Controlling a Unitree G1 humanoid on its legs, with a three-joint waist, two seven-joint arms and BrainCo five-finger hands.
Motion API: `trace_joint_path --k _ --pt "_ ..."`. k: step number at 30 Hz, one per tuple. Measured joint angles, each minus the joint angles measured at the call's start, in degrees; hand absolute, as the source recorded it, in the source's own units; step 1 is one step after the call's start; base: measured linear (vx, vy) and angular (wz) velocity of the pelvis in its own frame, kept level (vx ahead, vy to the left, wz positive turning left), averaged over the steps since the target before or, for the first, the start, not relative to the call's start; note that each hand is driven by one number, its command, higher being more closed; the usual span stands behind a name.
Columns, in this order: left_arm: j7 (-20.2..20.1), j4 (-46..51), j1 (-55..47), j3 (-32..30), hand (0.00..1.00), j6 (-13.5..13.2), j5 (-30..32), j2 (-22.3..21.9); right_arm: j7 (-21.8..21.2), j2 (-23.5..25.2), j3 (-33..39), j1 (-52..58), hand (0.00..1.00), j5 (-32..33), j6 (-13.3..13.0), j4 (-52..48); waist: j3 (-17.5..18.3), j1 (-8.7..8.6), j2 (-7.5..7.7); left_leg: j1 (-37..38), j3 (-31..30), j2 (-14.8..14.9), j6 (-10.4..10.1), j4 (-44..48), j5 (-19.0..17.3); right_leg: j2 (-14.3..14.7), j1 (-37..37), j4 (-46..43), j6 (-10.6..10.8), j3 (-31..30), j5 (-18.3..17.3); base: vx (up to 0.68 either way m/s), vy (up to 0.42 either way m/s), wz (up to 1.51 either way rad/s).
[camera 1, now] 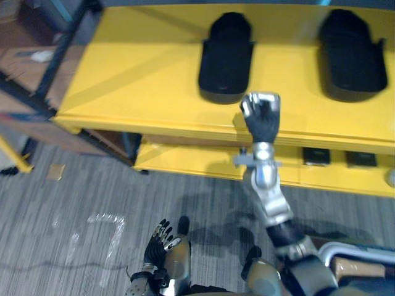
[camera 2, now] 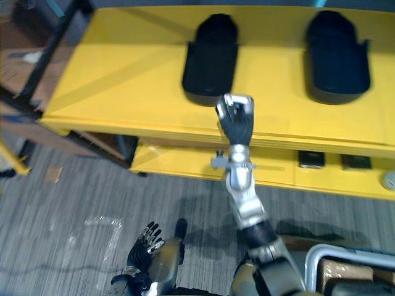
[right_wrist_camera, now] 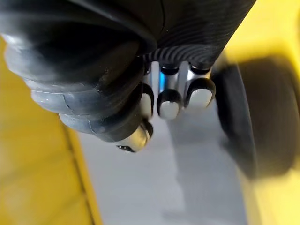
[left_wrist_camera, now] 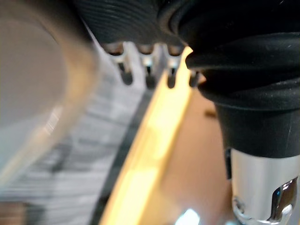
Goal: Walk over and take plastic housings, then place them on the shelf
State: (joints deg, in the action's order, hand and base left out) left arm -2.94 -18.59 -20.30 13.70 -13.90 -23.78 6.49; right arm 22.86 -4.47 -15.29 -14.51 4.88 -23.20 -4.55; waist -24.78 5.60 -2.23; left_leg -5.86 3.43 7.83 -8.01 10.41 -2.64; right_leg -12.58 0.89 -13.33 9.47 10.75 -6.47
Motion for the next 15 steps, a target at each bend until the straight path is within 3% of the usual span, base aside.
trace_joint_path --k 2,4,7,11,15 --pt "0.7 -0.8 0.3 0.7 0.0 0.7 2.4 0.0 -0.2 0.0 -0.1 10.2 0.0 0.1 1.1 -6.4 2.3 -2.23 1.96 1.5 4.7 1.0 -0.1 0.1 -2.0 0.8 0.4 3.3 0.2 -4.3 2.0 0.11 0.085 -1.21" --pt "2.7 -2.5 0.9 2.2 0.0 1.9 4.5 1.9 -0.4 -0.1 0.7 21.3 0.0 0.5 1.2 -10.9 6.7 -5.52 4.12 3.3 11.3 2.7 -0.6 0.7 -4.3 2.4 1.6 7.0 0.2 -10.6 4.5 0.13 0.075 -1.41" --pt "4.5 -9.1 4.9 3.1 0.0 3.3 6.4 2.1 -0.4 -0.4 5.3 30.8 0.0 0.6 1.8 -10.5 9.7 -9.21 4.81 6.0 18.1 4.9 -1.4 2.3 -6.8 4.3 2.1 9.9 0.1 -16.6 6.7 0.11 0.035 -1.23" --pt "3.8 -11.9 7.3 4.7 0.0 4.2 6.6 2.1 -0.2 -0.3 12.5 38.5 0.0 3.5 1.7 -8.2 10.4 -12.9 5.35 9.0 24.3 6.1 -2.1 2.2 -8.0 6.0 3.3 10.9 0.0 -22.1 8.3 0.03 0.005 -0.87" --pt "2.7 -14.8 7.4 5.6 0.0 7.3 -3.0 1.8 -1.6 0.4 19.8 45.7 0.0 6.6 -1.3 -5.6 11.0 -16.77 4.44 11.9 28.9 6.6 -2.6 2.2 -9.0 7.2 3.8 11.1 0.0 -25.9 8.9 0.0 0.007 -0.62"
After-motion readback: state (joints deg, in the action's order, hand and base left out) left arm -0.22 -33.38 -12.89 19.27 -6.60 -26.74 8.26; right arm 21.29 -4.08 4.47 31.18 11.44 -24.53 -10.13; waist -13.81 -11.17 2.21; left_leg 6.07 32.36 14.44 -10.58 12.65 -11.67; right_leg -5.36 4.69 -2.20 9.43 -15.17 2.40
